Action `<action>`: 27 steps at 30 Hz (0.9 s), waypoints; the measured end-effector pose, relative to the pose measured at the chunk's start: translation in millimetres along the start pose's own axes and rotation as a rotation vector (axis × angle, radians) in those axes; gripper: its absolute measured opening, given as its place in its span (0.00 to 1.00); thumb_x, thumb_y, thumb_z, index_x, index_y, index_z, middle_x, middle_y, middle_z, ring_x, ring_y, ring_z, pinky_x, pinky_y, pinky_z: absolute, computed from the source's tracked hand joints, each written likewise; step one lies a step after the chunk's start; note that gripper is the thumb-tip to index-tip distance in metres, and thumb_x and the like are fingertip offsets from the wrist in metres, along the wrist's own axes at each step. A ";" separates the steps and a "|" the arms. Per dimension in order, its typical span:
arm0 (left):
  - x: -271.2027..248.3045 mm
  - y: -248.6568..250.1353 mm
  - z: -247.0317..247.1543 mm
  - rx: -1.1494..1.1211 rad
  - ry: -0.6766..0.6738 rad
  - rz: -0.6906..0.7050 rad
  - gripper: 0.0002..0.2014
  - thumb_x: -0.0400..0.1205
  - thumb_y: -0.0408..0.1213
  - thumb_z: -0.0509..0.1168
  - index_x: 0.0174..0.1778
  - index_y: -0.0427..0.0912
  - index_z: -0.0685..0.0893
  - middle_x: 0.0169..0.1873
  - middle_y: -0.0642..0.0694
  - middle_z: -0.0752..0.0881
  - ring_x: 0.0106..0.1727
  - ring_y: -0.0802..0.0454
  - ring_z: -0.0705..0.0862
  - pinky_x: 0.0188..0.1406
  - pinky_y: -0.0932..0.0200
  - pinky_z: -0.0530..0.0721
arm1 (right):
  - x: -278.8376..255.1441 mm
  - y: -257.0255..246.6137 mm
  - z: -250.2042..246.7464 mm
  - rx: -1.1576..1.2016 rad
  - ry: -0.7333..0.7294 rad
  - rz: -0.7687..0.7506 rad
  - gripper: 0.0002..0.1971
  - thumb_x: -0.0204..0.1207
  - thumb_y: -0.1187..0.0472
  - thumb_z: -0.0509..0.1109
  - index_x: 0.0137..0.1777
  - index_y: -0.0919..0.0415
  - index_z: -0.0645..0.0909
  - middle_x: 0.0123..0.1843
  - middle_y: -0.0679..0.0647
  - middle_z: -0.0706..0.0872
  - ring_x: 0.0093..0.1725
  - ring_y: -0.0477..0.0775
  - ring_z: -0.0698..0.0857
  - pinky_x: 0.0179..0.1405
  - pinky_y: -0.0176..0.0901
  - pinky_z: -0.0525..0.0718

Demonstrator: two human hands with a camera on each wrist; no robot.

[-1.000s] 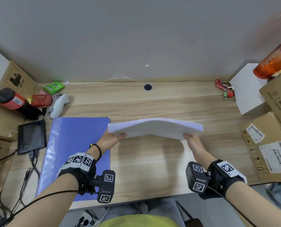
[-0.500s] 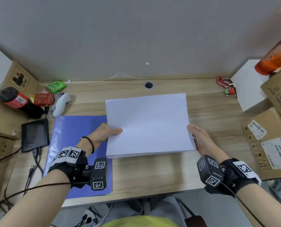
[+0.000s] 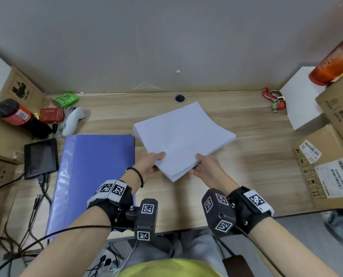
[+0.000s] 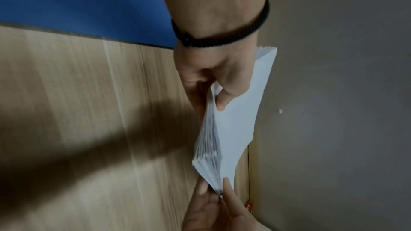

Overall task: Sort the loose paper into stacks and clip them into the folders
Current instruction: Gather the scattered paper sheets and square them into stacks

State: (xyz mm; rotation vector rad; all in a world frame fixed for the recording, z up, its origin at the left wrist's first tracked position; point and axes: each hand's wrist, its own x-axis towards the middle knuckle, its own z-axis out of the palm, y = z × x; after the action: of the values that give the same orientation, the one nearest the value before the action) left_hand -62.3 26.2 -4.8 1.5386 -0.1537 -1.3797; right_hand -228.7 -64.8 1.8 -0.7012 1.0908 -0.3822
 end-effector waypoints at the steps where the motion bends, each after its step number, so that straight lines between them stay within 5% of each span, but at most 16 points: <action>1: -1.3 -1.7 1.0 -0.002 -0.016 -0.006 0.13 0.82 0.31 0.66 0.62 0.44 0.78 0.55 0.48 0.86 0.59 0.48 0.84 0.63 0.48 0.81 | 2.1 2.2 -2.6 -0.020 0.029 -0.008 0.20 0.80 0.72 0.55 0.71 0.64 0.73 0.58 0.60 0.85 0.54 0.61 0.85 0.32 0.43 0.87; 5: -1.6 -3.8 -4.7 0.002 -0.057 0.032 0.19 0.80 0.34 0.70 0.67 0.44 0.79 0.61 0.47 0.87 0.62 0.49 0.85 0.64 0.48 0.83 | -3.0 -0.7 -17.6 -0.138 0.075 -0.111 0.21 0.79 0.73 0.54 0.69 0.58 0.74 0.63 0.60 0.85 0.58 0.63 0.85 0.39 0.48 0.89; 9: 7.1 7.8 -22.7 -0.034 0.073 0.136 0.22 0.78 0.33 0.71 0.69 0.42 0.78 0.64 0.44 0.85 0.61 0.48 0.86 0.60 0.51 0.85 | -12.2 -22.5 -39.0 -0.309 0.064 -0.261 0.19 0.82 0.68 0.55 0.70 0.52 0.73 0.61 0.55 0.86 0.53 0.58 0.87 0.35 0.44 0.87; 13: 11.1 43.2 -21.6 0.283 -0.025 0.263 0.31 0.75 0.44 0.75 0.73 0.51 0.74 0.68 0.53 0.81 0.67 0.55 0.81 0.66 0.53 0.79 | -21.0 -52.4 -52.7 -0.460 -0.013 -0.366 0.16 0.85 0.63 0.56 0.69 0.48 0.74 0.59 0.49 0.87 0.55 0.55 0.87 0.41 0.47 0.87; 17: 10.2 73.1 1.1 0.285 -0.145 0.373 0.23 0.82 0.38 0.68 0.73 0.44 0.74 0.66 0.49 0.84 0.63 0.52 0.85 0.59 0.54 0.85 | -23.3 -71.3 -51.9 -0.548 -0.082 -0.461 0.13 0.85 0.61 0.57 0.65 0.47 0.77 0.59 0.50 0.86 0.54 0.52 0.85 0.47 0.48 0.81; 22: 10.2 73.2 19.3 0.207 -0.076 0.559 0.22 0.83 0.35 0.66 0.74 0.43 0.71 0.68 0.48 0.83 0.67 0.52 0.83 0.66 0.52 0.82 | -16.5 -79.1 -47.3 -0.491 -0.056 -0.570 0.15 0.86 0.65 0.55 0.67 0.48 0.73 0.64 0.44 0.82 0.62 0.42 0.81 0.61 0.35 0.79; 25: 13.0 55.1 28.9 0.274 -0.048 0.599 0.24 0.86 0.35 0.61 0.78 0.46 0.66 0.72 0.52 0.78 0.72 0.58 0.77 0.71 0.58 0.75 | -7.6 -68.7 -48.7 -0.497 0.017 -0.548 0.18 0.85 0.69 0.53 0.72 0.53 0.68 0.65 0.45 0.78 0.62 0.38 0.78 0.58 0.24 0.75; 27: 18.2 36.6 28.6 0.326 -0.061 0.506 0.25 0.87 0.35 0.58 0.81 0.48 0.62 0.73 0.55 0.74 0.73 0.60 0.74 0.73 0.59 0.72 | 0.5 -50.3 -57.5 -0.563 0.000 -0.428 0.23 0.85 0.69 0.53 0.78 0.53 0.62 0.68 0.43 0.74 0.68 0.41 0.73 0.63 0.30 0.70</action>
State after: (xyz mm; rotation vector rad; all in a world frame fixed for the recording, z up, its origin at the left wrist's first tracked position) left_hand -60.6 -19.8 14.7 1.5756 -0.7840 -1.0258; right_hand -277.7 -120.5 19.9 -1.4465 1.0511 -0.4397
